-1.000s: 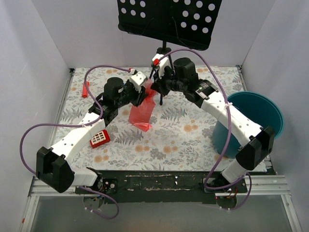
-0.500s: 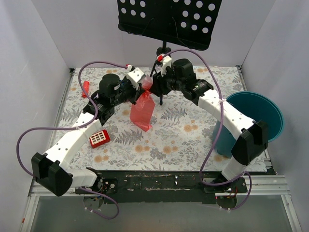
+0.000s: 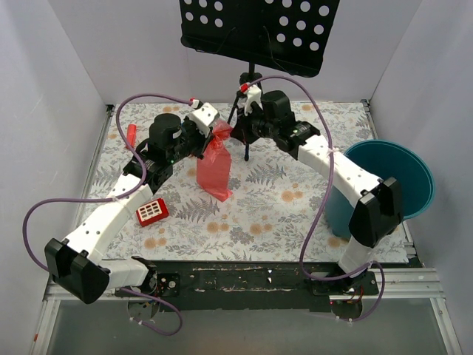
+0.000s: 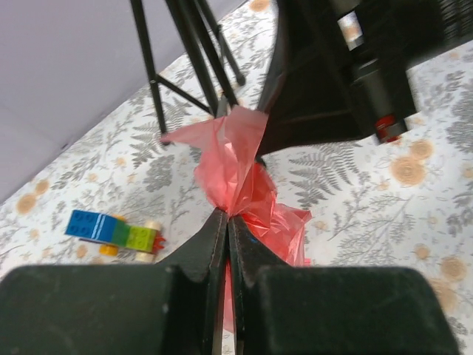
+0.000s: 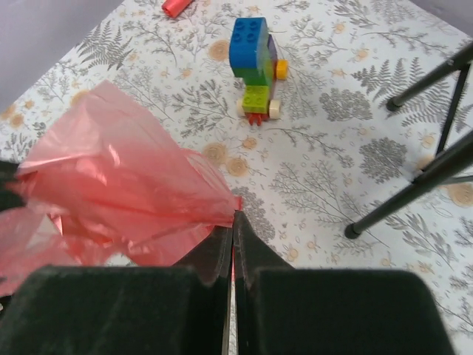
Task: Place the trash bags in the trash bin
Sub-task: Unfold the trash bag at the center of the board.
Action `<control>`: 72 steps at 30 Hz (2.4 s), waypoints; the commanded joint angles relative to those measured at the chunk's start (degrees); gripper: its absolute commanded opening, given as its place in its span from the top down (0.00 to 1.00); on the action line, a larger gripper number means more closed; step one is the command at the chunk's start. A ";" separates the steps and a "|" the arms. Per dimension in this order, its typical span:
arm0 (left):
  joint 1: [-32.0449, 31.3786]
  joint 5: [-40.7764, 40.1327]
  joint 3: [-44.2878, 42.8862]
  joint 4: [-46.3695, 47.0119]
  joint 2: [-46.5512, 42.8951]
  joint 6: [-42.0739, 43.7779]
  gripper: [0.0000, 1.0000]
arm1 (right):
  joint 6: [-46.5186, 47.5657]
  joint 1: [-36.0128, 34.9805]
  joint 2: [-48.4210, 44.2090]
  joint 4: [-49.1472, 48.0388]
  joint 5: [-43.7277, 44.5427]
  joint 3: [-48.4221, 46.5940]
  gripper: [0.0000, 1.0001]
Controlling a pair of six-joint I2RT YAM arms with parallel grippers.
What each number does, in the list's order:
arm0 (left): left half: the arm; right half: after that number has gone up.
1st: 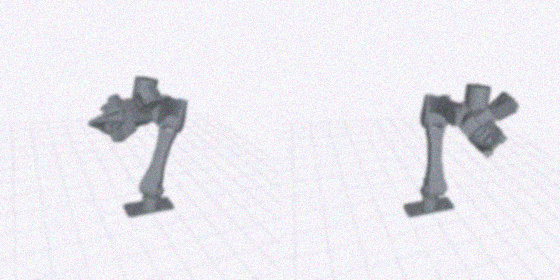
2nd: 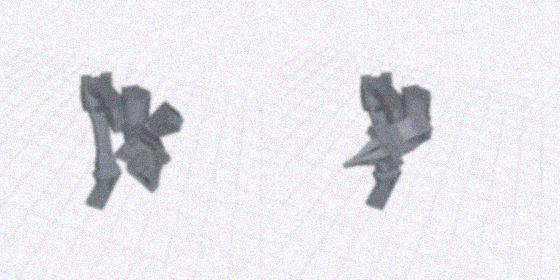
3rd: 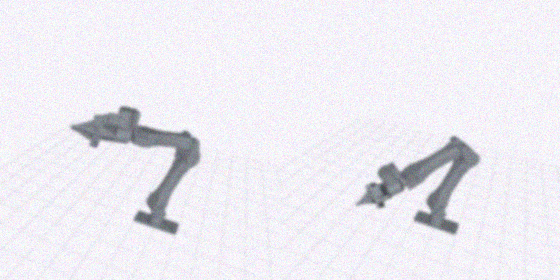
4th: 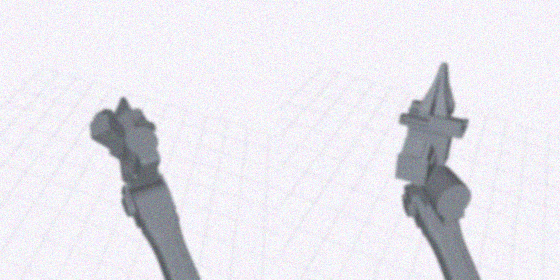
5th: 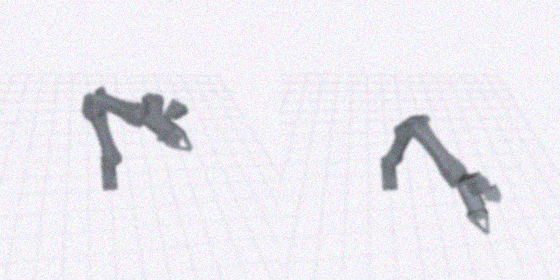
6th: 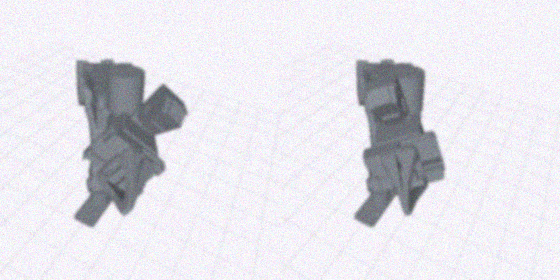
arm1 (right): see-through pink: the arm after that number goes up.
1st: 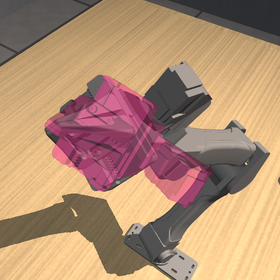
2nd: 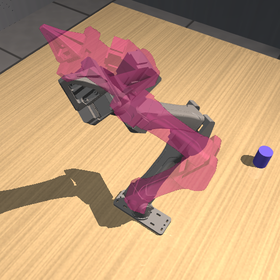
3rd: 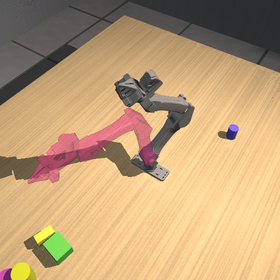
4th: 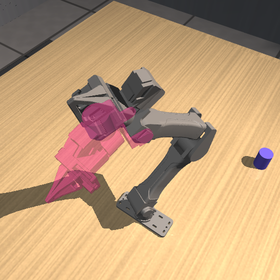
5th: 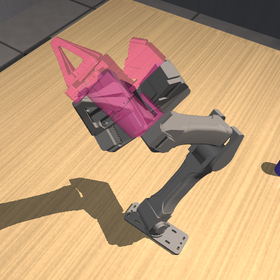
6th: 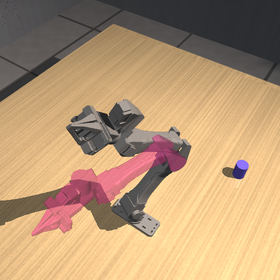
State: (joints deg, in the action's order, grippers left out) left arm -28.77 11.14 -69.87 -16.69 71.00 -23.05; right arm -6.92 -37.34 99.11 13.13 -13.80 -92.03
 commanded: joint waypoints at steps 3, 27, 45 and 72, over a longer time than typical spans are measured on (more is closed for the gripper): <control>1.09 -8.32 1.04 2.63 -4.55 3.80 1.00 | 5.42 4.64 -7.87 0.24 8.00 4.75 0.99; 1.53 4.25 6.67 0.86 -6.92 6.00 0.45 | 1.74 5.35 -9.29 -3.02 -21.36 -6.93 0.99; -0.67 6.28 3.95 8.24 -4.57 4.59 0.50 | -6.79 2.28 -8.94 -1.52 -9.66 -8.60 0.99; 0.56 8.72 -0.27 6.76 -5.88 -1.74 1.00 | -3.96 6.57 -14.46 -2.66 -15.44 1.05 0.35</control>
State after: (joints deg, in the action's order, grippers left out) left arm -28.60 18.94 -68.49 -10.02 66.11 -23.88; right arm -8.60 -32.51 88.88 13.37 -21.26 -94.04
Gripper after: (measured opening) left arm 0.009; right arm 0.642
